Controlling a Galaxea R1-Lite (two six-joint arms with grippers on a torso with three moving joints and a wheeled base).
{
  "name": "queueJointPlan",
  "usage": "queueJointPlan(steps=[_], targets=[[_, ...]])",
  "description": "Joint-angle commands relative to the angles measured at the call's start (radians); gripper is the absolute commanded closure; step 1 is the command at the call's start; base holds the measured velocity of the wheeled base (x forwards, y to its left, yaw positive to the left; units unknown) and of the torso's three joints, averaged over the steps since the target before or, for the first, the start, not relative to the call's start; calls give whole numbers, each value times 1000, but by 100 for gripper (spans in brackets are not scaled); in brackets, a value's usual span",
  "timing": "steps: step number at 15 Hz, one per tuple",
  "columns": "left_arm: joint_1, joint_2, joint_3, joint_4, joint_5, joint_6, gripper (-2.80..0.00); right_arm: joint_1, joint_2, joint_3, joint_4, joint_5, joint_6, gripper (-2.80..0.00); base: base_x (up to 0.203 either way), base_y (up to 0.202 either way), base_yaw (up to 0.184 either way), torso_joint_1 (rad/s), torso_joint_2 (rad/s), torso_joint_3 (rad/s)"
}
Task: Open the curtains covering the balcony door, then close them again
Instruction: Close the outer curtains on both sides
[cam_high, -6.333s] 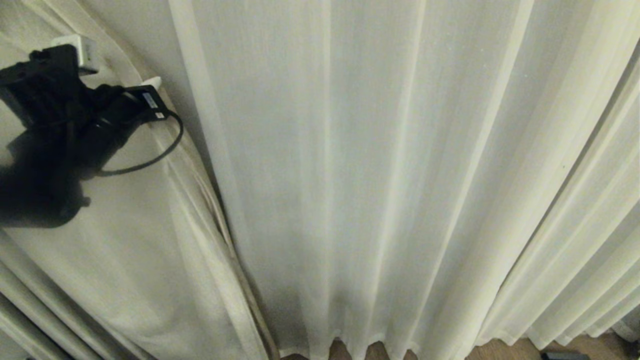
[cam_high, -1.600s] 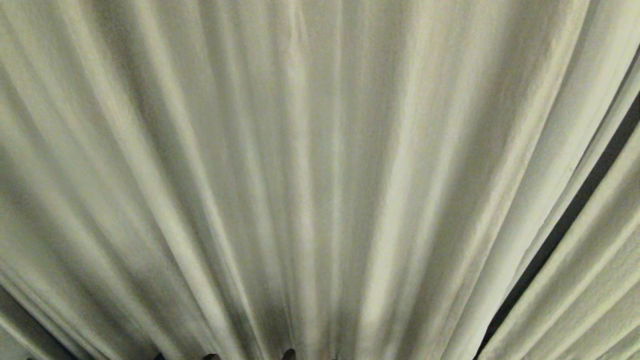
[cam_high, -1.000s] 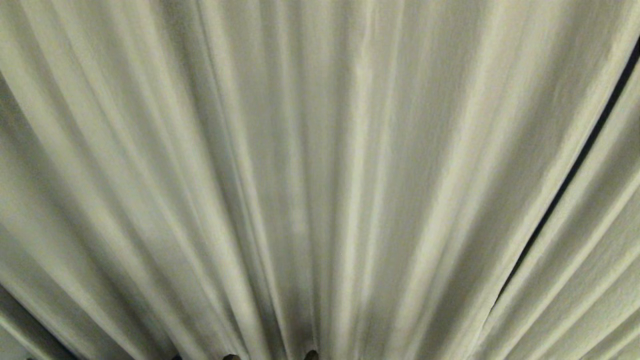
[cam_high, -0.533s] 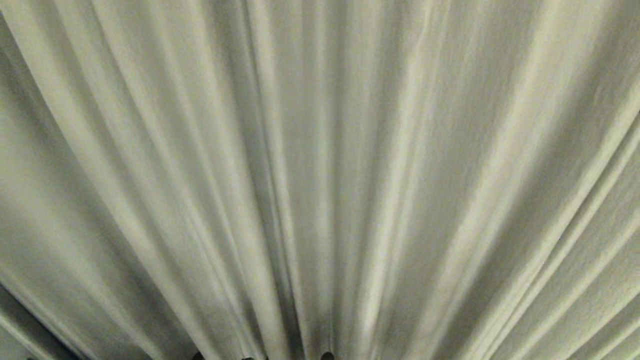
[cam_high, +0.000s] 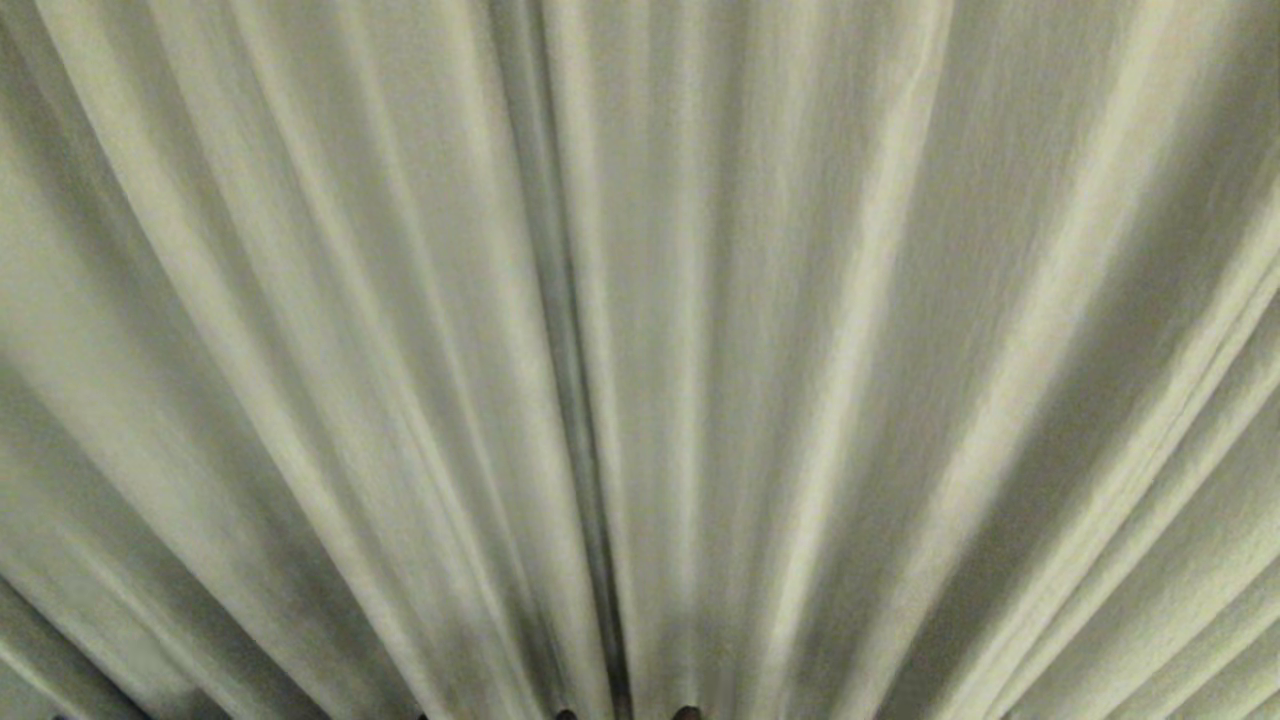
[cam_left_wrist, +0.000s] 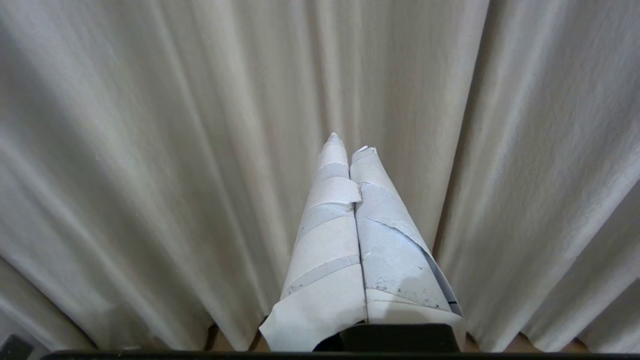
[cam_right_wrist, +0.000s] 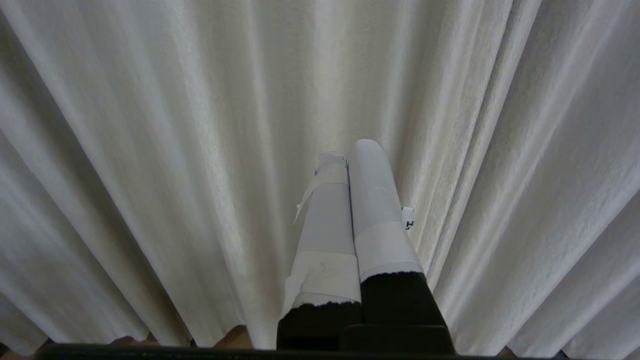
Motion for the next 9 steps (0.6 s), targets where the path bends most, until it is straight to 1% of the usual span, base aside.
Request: queueJointPlan(steps=[1, 9], targets=[[0, -3, 0, 0, 0, 0, 0, 0, 0, 0, -1, 0, -1, 0, 0, 0, 0, 0, 0, 0], [0, -3, 0, 0, 1, -3, 0, 0, 0, 0, -1, 0, -1, 0, 0, 0, 0, 0, 0, 0]])
